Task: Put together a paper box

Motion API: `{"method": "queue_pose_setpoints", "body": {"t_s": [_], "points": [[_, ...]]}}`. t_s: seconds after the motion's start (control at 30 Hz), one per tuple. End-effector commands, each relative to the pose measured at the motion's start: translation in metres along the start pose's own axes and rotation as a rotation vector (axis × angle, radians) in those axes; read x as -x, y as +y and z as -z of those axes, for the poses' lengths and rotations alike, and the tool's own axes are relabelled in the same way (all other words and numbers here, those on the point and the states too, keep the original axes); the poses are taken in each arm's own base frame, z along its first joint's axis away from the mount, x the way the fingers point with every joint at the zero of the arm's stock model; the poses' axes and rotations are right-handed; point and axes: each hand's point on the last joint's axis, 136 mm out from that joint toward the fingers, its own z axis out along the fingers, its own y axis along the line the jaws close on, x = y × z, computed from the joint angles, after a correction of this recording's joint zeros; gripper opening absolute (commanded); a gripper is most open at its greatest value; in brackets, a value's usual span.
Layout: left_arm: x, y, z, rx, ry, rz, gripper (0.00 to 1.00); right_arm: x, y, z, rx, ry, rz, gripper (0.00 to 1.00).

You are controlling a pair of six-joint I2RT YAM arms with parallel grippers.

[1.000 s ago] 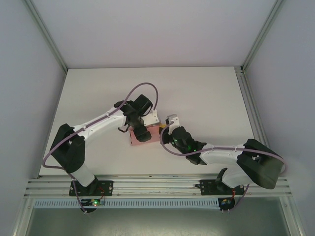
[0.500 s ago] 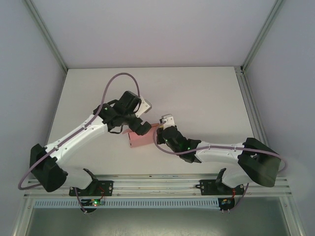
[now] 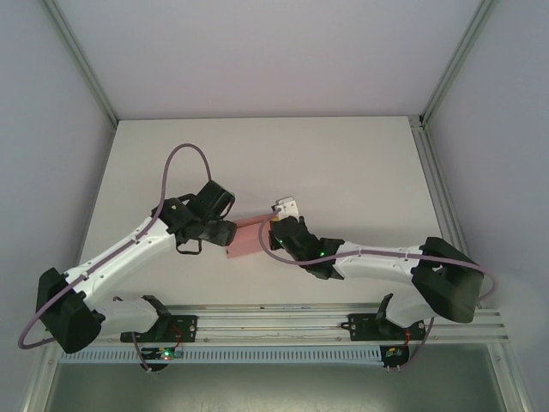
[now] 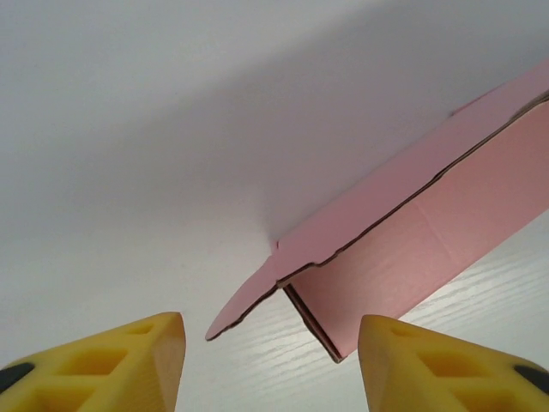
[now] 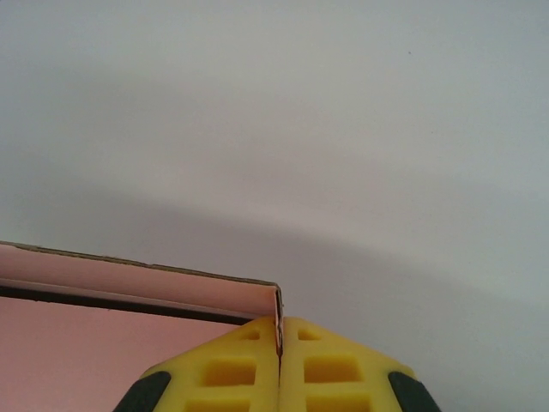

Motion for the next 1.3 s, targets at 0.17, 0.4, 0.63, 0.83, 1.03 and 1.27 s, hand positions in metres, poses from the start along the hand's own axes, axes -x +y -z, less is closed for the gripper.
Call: {"method": "queue_pose_setpoints", "body": {"t_s": [0.17, 0.4, 0.63, 0.83, 1.03, 1.27], "points": [[-0.008, 0.016, -0.001, 0.082, 0.001, 0.028, 0.37, -0.038, -0.005, 0.000, -0.011, 0.140, 0.134, 0.00], [-0.009, 0.012, -0.004, 0.057, 0.001, 0.019, 0.33, -0.040, -0.005, -0.001, -0.014, 0.145, 0.142, 0.00], [-0.011, 0.011, -0.012, 0.057, 0.023, 0.021, 0.31, -0.041, -0.003, -0.001, -0.006, 0.159, 0.151, 0.00], [0.000, 0.003, -0.008, 0.018, -0.010, 0.059, 0.00, -0.047, -0.005, -0.003, -0.025, 0.171, 0.179, 0.00], [0.003, -0.007, -0.006, -0.070, -0.007, 0.189, 0.00, -0.048, -0.003, -0.001, -0.065, 0.157, 0.239, 0.00], [0.020, -0.033, 0.010, -0.326, -0.004, 0.379, 0.00, -0.055, 0.002, -0.003, -0.104, 0.168, 0.317, 0.00]]}}
